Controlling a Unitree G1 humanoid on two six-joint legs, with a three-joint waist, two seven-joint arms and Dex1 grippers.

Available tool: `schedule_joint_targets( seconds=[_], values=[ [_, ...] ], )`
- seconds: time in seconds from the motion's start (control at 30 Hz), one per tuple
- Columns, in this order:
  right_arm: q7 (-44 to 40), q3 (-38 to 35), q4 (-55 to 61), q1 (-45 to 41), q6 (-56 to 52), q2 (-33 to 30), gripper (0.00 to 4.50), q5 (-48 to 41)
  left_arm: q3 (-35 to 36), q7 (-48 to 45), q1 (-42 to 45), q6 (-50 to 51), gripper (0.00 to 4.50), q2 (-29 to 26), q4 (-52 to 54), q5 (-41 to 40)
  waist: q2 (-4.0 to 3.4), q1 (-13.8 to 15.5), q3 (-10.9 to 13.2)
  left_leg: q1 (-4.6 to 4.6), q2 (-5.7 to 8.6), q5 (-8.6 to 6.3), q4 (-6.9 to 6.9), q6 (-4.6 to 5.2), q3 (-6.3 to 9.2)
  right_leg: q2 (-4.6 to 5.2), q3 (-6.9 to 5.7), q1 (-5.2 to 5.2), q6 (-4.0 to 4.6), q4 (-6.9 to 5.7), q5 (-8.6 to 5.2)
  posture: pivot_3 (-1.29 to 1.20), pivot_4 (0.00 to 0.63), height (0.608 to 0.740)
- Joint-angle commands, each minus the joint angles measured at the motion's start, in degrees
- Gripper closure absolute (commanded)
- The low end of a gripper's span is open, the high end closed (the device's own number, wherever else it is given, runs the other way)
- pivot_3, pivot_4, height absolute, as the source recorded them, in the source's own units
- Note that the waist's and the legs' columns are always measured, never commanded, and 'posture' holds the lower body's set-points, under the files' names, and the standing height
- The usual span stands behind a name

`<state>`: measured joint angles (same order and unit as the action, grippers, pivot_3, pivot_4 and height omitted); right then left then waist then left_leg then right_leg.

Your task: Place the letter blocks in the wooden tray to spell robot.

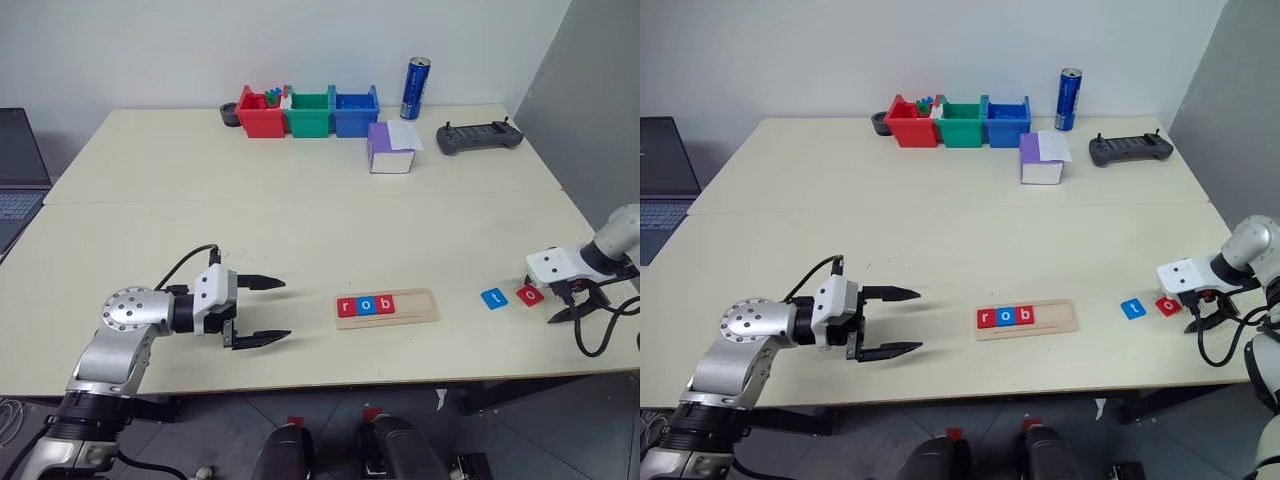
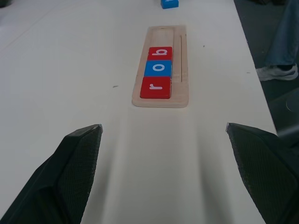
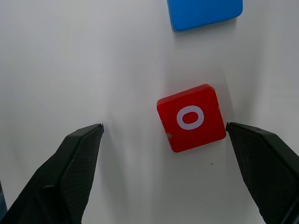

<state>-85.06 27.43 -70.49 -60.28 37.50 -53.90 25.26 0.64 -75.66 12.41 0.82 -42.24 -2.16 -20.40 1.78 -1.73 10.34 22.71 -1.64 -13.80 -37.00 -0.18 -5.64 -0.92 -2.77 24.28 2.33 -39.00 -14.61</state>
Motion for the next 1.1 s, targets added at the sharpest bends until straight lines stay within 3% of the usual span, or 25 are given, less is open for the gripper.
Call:
schedule_joint_targets(
  seconds=[0.03,0.17,0.47,0.6,0.73,0.83,0.9,1.1],
  values=[
    [0.62,-0.30,-1.40,-0.72,1.30,-0.09,0.04,0.89,1.85,0.11,0.03,-0.19,0.00,-1.09,1.94,-1.41,0.00,0.04,0.00,0.00,0.00,0.00,0.00,0.00,0.00,0.00,0.00,0.00,0.00,0.00,0.00,0.00,0.150,0.740],
    [1.41,-0.47,-1.61,-0.67,1.91,0.26,0.04,1.46,1.68,0.10,0.40,-0.16,0.00,-1.02,1.82,-1.30,0.00,0.02,0.00,-0.04,0.00,0.00,-0.02,0.00,0.00,0.00,0.00,-0.06,0.00,0.00,0.00,0.00,0.150,0.740],
    [2.73,-0.23,-1.91,-0.71,0.35,0.33,2.99,2.68,1.71,-0.20,1.18,-0.24,0.00,-1.17,1.23,-1.24,0.03,0.05,-0.02,-0.13,0.00,0.00,-0.03,0.00,0.00,0.00,0.01,-0.16,0.00,0.00,0.00,0.00,0.150,0.740],
    [-0.85,-1.92,-0.38,-2.80,-2.86,0.35,3.05,0.67,1.61,-0.37,1.94,-0.34,0.00,-1.12,0.51,-1.08,0.02,0.04,-0.01,-0.14,0.00,0.00,-0.05,0.01,-0.01,0.01,0.01,-0.17,0.01,0.00,0.01,0.00,0.150,0.740],
    [-7.18,-4.26,5.03,-4.98,-9.34,1.04,3.05,-7.79,1.20,-0.29,2.49,-0.28,0.00,-0.72,0.30,-0.93,0.00,-0.11,0.00,-0.14,-0.01,0.00,-0.01,0.00,-0.03,0.00,0.03,-0.13,0.01,-0.03,0.01,0.00,0.150,0.740],
    [-7.44,-1.29,22.22,-1.78,-19.91,-1.55,3.05,-25.00,0.74,-0.29,2.87,-0.22,0.00,-0.32,0.27,-0.90,-0.02,-0.07,0.01,-0.15,-0.02,0.00,0.00,0.00,-0.03,-0.01,0.03,-0.12,0.01,-0.05,0.01,0.00,0.150,0.740],
    [-7.44,-1.66,32.75,0.32,-27.08,-2.36,3.05,-31.76,0.34,-0.47,3.06,-0.22,0.00,-0.12,0.15,-0.86,-0.02,0.03,0.01,-0.14,-0.03,0.00,0.00,0.00,-0.01,0.00,0.03,-0.12,0.01,-0.05,0.01,0.00,0.150,0.740],
    [-2.43,-5.55,57.85,7.63,-45.07,1.50,3.05,-36.33,-1.32,-0.81,3.39,-0.41,0.00,0.65,0.22,-0.29,-0.01,0.31,0.00,-0.08,-0.02,-0.02,-0.04,0.02,0.02,0.02,0.00,-0.12,0.00,-0.02,0.01,0.00,0.150,0.740]
  ],
)
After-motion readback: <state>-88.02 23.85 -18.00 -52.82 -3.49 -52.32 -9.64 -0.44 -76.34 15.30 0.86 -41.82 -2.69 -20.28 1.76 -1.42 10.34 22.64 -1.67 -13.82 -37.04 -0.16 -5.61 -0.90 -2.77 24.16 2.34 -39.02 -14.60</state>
